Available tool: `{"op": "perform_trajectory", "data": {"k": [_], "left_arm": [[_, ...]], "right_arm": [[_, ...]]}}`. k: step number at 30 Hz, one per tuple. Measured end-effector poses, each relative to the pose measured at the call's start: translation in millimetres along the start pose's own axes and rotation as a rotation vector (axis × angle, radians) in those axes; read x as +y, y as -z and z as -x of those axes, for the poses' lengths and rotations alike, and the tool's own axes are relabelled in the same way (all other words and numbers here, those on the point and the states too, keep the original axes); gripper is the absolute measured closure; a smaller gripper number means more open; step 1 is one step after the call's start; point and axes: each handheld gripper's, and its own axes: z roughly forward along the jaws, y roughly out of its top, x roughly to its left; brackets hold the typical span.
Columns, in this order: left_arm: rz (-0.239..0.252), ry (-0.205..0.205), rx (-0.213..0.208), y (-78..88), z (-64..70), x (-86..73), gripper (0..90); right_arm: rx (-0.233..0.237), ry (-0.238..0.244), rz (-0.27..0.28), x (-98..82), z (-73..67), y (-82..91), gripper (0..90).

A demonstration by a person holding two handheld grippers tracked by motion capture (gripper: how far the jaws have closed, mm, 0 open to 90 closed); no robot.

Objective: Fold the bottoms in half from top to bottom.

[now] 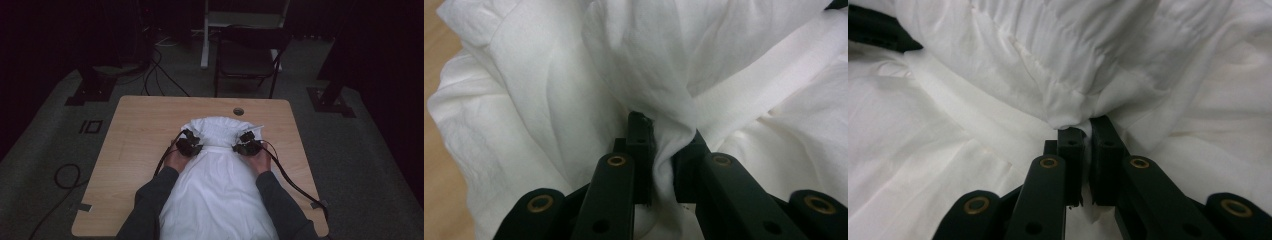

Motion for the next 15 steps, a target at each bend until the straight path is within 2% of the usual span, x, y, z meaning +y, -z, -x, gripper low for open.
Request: {"op": "perform_trajectory", "data": {"k": [5,9,11,13,15], "left_arm": [[-0.022,0.028,0.033,-12.4,-9.3,16.7,81.8],[-0.067,0.022,0.093,-20.6,-12.4,32.1,81.7],[-0.084,0.022,0.090,-20.3,-14.1,36.6,82.0],[-0.061,0.043,0.064,-12.1,-19.0,42.0,83.9],[0.023,0.082,0.032,7.1,-29.6,49.1,85.4]], "right_arm": [[-0.031,-0.049,-0.008,17.6,12.2,-10.0,85.4],[-0.049,-0.104,-0.001,30.6,21.1,-18.4,85.3],[-0.055,-0.106,-0.001,34.9,22.7,-20.1,85.7],[-0.067,-0.112,0.007,40.4,21.5,-15.5,86.1],[-0.093,-0.081,0.062,49.3,20.3,0.6,86.2]]}}
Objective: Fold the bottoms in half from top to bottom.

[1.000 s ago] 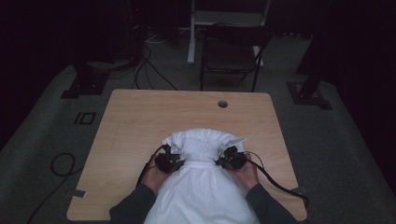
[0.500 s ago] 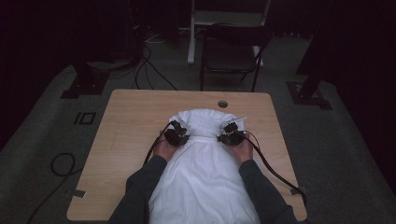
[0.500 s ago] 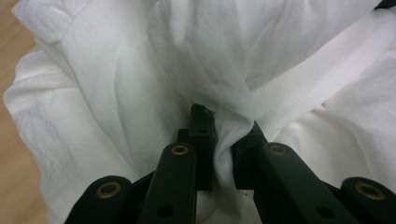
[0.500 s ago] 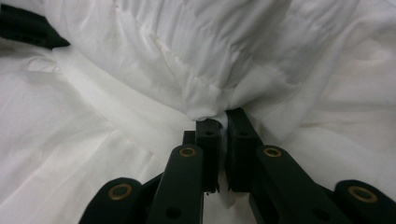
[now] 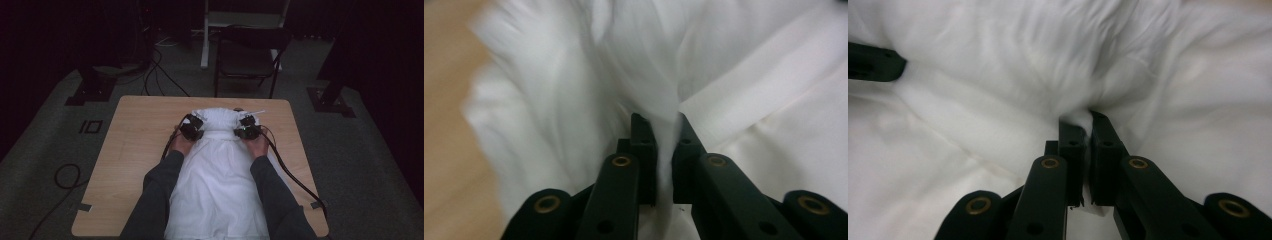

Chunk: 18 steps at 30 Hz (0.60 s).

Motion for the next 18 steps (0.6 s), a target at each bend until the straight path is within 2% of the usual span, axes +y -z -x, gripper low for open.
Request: {"op": "perform_trajectory", "data": {"k": [2,4,7,11,14,16,18], "left_arm": [[0.045,0.026,-0.033,15.5,-8.8,9.0,85.8],[0.096,0.015,-0.023,32.3,-11.6,24.6,85.9],[0.170,0.007,0.003,59.3,-11.9,51.8,86.2],[0.273,-0.004,-0.006,102.5,-11.3,78.7,86.2],[0.324,-0.010,-0.040,128.6,-7.4,81.4,86.1],[0.341,-0.022,-0.064,144.0,-1.6,76.4,86.1],[0.341,-0.038,-0.086,156.0,5.9,66.7,86.0]], "right_arm": [[0.004,0.006,0.066,10.8,2.4,17.9,86.2],[0.015,0.017,0.135,26.4,2.9,38.5,86.2],[-0.045,0.070,0.220,53.1,-4.8,68.4,86.4],[-0.046,0.072,0.318,76.1,-5.7,102.5,86.5],[-0.017,0.097,0.390,84.5,-8.8,133.3,86.5],[0.007,0.113,0.406,83.1,-12.5,147.4,86.5],[0.023,0.148,0.415,76.2,-17.8,160.6,86.4]]}}
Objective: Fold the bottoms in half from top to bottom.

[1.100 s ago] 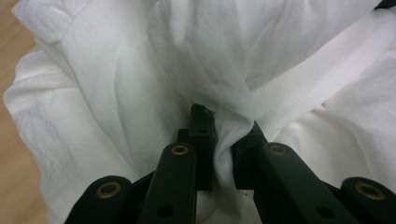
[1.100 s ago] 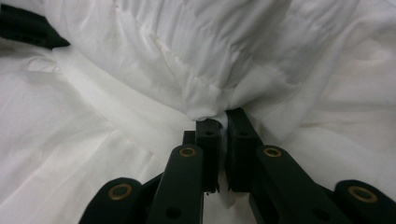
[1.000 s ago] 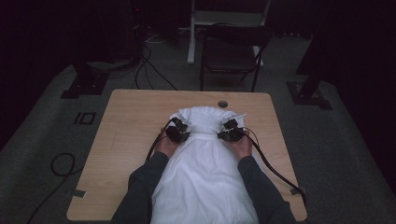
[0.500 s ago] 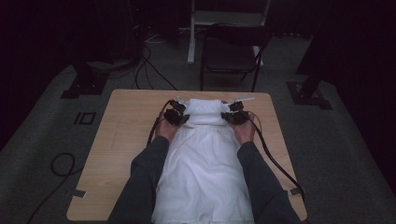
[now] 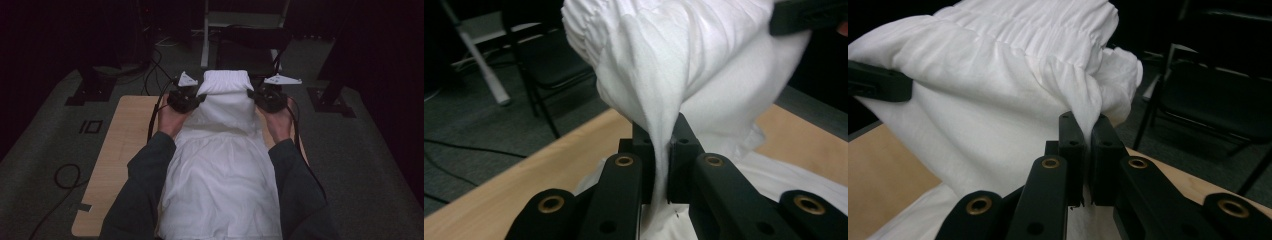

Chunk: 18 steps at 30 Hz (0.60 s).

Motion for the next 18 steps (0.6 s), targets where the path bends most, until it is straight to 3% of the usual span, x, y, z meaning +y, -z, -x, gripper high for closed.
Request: {"op": "perform_trajectory", "data": {"k": [4,8,11,15,18], "left_arm": [[-0.027,-0.025,-0.064,22.7,24.2,-24.4,85.9],[-0.069,-0.058,-0.103,37.8,49.4,-53.5,85.6],[-0.103,-0.055,-0.145,41.9,66.5,-86.2,85.3],[-0.142,0.011,-0.193,38.6,80.2,-136.4,84.8],[-0.171,0.090,-0.233,34.2,86.7,-172.5,84.3]], "right_arm": [[0.050,0.051,-0.024,-17.2,-14.9,24.3,86.3],[0.107,0.066,-0.067,-50.8,-28.5,41.3,86.3],[0.145,0.076,-0.113,-80.9,-39.2,48.5,86.3],[0.190,0.085,-0.177,-120.2,-53.2,55.9,86.1],[0.205,0.107,-0.228,-149.8,-66.6,58.8,85.9]]}}
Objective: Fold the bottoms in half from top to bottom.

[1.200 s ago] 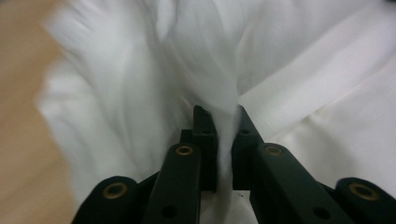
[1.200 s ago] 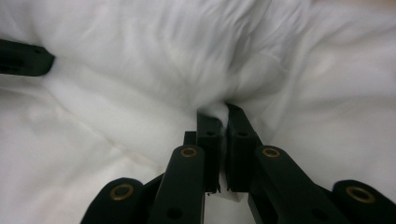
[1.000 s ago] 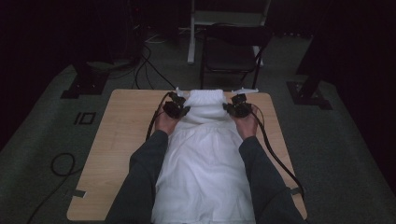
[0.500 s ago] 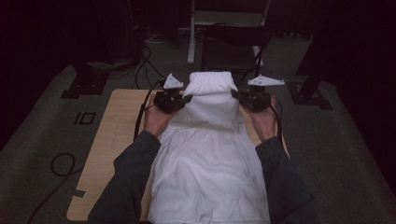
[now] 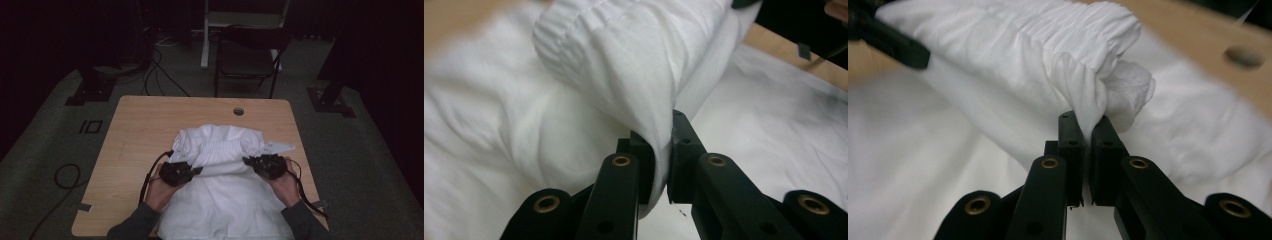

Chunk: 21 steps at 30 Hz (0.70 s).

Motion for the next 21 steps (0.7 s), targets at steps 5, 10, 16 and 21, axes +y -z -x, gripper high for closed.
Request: {"op": "perform_trajectory", "data": {"k": [5,10,16,21], "left_arm": [[-0.110,0.069,-0.001,-19.1,3.9,-43.3,83.6],[-0.203,-0.002,0.063,-37.2,6.7,-57.8,82.7],[-0.194,-0.027,0.097,-43.1,-14.3,-49.2,83.0],[-0.190,-0.031,0.144,-52.7,-41.9,-34.6,82.8]], "right_arm": [[0.026,0.019,-0.106,-44.7,-27.9,-17.0,85.8],[0.039,0.026,-0.236,-79.8,-42.3,-42.7,85.6],[0.051,-0.012,-0.234,-71.2,-32.8,-58.2,85.6],[0.034,-0.020,-0.225,-56.5,-21.9,-78.5,85.5]]}}
